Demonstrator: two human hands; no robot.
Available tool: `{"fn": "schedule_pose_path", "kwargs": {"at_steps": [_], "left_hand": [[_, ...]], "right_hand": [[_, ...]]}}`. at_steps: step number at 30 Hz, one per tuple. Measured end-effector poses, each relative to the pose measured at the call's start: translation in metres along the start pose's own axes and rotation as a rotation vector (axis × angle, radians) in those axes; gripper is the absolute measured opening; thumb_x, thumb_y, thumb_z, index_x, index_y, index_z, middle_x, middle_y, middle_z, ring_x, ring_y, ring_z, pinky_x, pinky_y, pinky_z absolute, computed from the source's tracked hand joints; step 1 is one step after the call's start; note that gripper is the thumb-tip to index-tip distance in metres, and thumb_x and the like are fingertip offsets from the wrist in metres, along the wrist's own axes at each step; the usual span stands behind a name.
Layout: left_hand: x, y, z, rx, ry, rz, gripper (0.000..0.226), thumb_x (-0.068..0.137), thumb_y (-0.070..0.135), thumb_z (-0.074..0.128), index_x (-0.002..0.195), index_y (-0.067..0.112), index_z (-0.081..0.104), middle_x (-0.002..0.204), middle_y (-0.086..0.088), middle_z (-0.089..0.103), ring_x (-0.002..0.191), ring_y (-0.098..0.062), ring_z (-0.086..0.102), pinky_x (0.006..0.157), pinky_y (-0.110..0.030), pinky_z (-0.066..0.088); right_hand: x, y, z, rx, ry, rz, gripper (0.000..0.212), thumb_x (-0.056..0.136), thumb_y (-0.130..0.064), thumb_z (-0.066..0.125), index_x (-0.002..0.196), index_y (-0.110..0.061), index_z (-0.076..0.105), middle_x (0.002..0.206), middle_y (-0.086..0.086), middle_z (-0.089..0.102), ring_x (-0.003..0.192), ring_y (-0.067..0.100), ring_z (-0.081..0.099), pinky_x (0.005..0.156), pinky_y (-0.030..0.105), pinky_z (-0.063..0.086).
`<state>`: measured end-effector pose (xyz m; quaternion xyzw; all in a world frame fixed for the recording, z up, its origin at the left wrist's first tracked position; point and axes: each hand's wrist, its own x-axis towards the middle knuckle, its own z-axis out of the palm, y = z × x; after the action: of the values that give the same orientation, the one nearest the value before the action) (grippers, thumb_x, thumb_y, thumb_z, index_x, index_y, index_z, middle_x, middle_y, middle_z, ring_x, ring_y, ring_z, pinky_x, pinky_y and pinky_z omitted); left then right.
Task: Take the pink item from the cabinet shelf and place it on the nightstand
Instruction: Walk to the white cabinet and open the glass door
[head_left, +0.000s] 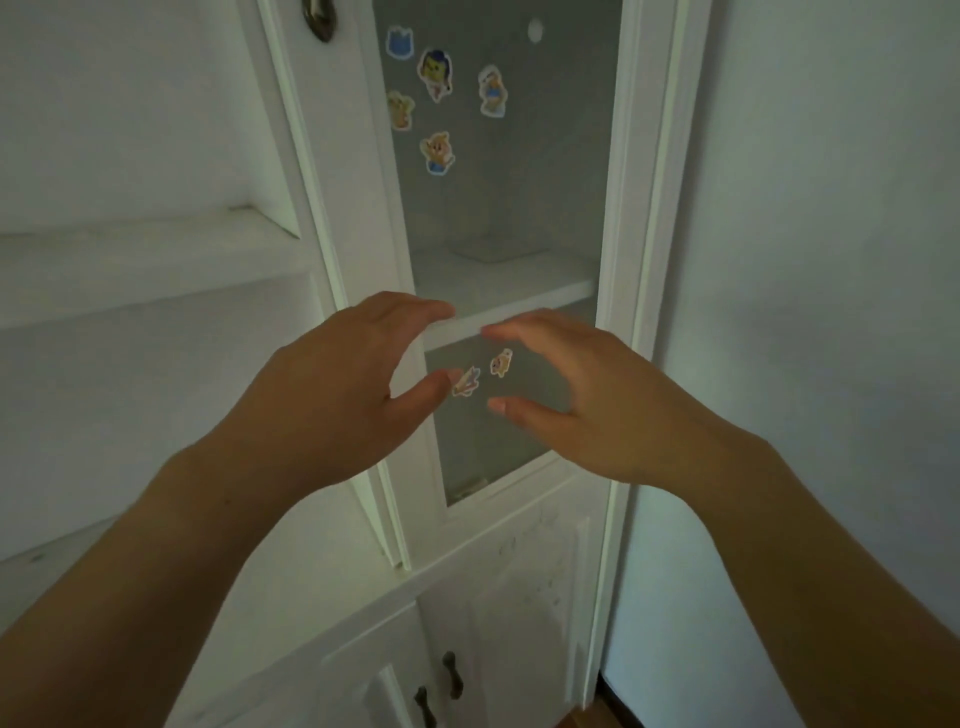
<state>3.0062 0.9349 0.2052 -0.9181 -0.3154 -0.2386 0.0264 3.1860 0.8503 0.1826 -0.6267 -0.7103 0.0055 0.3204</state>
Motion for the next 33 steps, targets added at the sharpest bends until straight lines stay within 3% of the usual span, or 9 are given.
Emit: {"fn": "schedule_pose_path", "kwargs": {"at_steps": [3, 6, 7, 9, 11, 16, 21, 30, 33], "left_hand": [[0.009, 0.002, -0.011, 0.030, 0.014, 0.001, 0.059, 0.081, 0.059, 0.036, 0.136, 0.036, 0.032, 0.143, 0.011, 0.038, 0.080, -0.002, 0.044, 0.083, -0.026, 0.038], [0.017, 0.002, -0.020, 0.048, 0.049, -0.002, 0.059, 0.081, 0.059, 0.035, 0.136, 0.035, 0.034, 0.140, 0.010, 0.041, 0.069, -0.003, 0.048, 0.079, -0.026, 0.038], [0.020, 0.001, -0.022, 0.055, 0.067, 0.002, 0.058, 0.082, 0.058, 0.036, 0.135, 0.034, 0.034, 0.139, 0.009, 0.042, 0.073, -0.004, 0.050, 0.079, -0.027, 0.040], [0.026, -0.002, -0.024, 0.074, 0.109, 0.008, 0.057, 0.085, 0.060, 0.036, 0.135, 0.033, 0.035, 0.138, 0.008, 0.042, 0.100, -0.011, 0.054, 0.086, -0.031, 0.041], [0.030, -0.003, -0.027, 0.097, 0.148, 0.006, 0.056, 0.086, 0.059, 0.037, 0.135, 0.033, 0.034, 0.139, 0.008, 0.041, 0.117, -0.015, 0.047, 0.092, -0.033, 0.040], [0.037, 0.000, -0.035, 0.123, 0.213, -0.023, 0.057, 0.087, 0.053, 0.040, 0.138, 0.032, 0.031, 0.147, 0.007, 0.032, 0.131, -0.015, 0.035, 0.100, -0.032, 0.031], [0.038, 0.003, -0.041, 0.147, 0.250, -0.100, 0.061, 0.084, 0.050, 0.043, 0.140, 0.033, 0.027, 0.150, 0.008, 0.027, 0.135, -0.015, 0.029, 0.104, -0.034, 0.029], [0.044, -0.007, -0.061, 0.223, 0.346, -0.147, 0.059, 0.086, 0.047, 0.045, 0.140, 0.031, 0.029, 0.151, 0.005, 0.027, 0.135, -0.019, 0.030, 0.106, -0.040, 0.031], [0.051, -0.017, -0.071, 0.242, 0.408, -0.125, 0.059, 0.086, 0.046, 0.047, 0.140, 0.030, 0.029, 0.151, 0.004, 0.027, 0.135, -0.019, 0.031, 0.104, -0.038, 0.030]], "right_hand": [[0.013, 0.000, -0.006, -0.024, 0.018, -0.044, 0.049, 0.086, -0.043, 0.053, 0.132, -0.035, 0.037, 0.139, -0.014, 0.040, 0.118, 0.005, 0.044, 0.088, 0.013, 0.029], [0.025, 0.001, -0.018, -0.056, 0.057, -0.090, 0.051, 0.087, -0.041, 0.054, 0.134, -0.032, 0.037, 0.142, -0.011, 0.037, 0.124, 0.009, 0.040, 0.094, 0.018, 0.029], [0.029, 0.002, -0.023, -0.067, 0.071, -0.109, 0.051, 0.087, -0.041, 0.055, 0.134, -0.031, 0.037, 0.143, -0.011, 0.036, 0.125, 0.009, 0.038, 0.097, 0.019, 0.029], [0.037, 0.004, -0.032, -0.093, 0.100, -0.149, 0.052, 0.087, -0.040, 0.055, 0.134, -0.029, 0.037, 0.143, -0.009, 0.034, 0.127, 0.009, 0.036, 0.101, 0.022, 0.030], [0.045, 0.006, -0.042, -0.111, 0.132, -0.184, 0.051, 0.087, -0.039, 0.056, 0.133, -0.028, 0.038, 0.143, -0.007, 0.034, 0.127, 0.010, 0.036, 0.103, 0.024, 0.030], [0.063, 0.011, -0.052, -0.114, 0.186, -0.285, 0.052, 0.087, -0.037, 0.057, 0.134, -0.025, 0.038, 0.141, -0.005, 0.034, 0.126, 0.012, 0.036, 0.103, 0.027, 0.033], [0.080, 0.015, -0.051, -0.089, 0.207, -0.344, 0.056, 0.087, -0.038, 0.056, 0.137, -0.024, 0.035, 0.144, -0.005, 0.032, 0.130, 0.013, 0.033, 0.105, 0.029, 0.031], [0.118, 0.002, -0.059, -0.067, 0.276, -0.461, 0.054, 0.085, -0.035, 0.060, 0.132, -0.017, 0.042, 0.138, 0.003, 0.042, 0.123, 0.016, 0.040, 0.096, 0.017, 0.026], [0.131, -0.011, -0.062, -0.046, 0.301, -0.466, 0.055, 0.086, -0.039, 0.058, 0.133, -0.020, 0.039, 0.139, 0.000, 0.040, 0.125, 0.015, 0.039, 0.097, 0.024, 0.031]]}}
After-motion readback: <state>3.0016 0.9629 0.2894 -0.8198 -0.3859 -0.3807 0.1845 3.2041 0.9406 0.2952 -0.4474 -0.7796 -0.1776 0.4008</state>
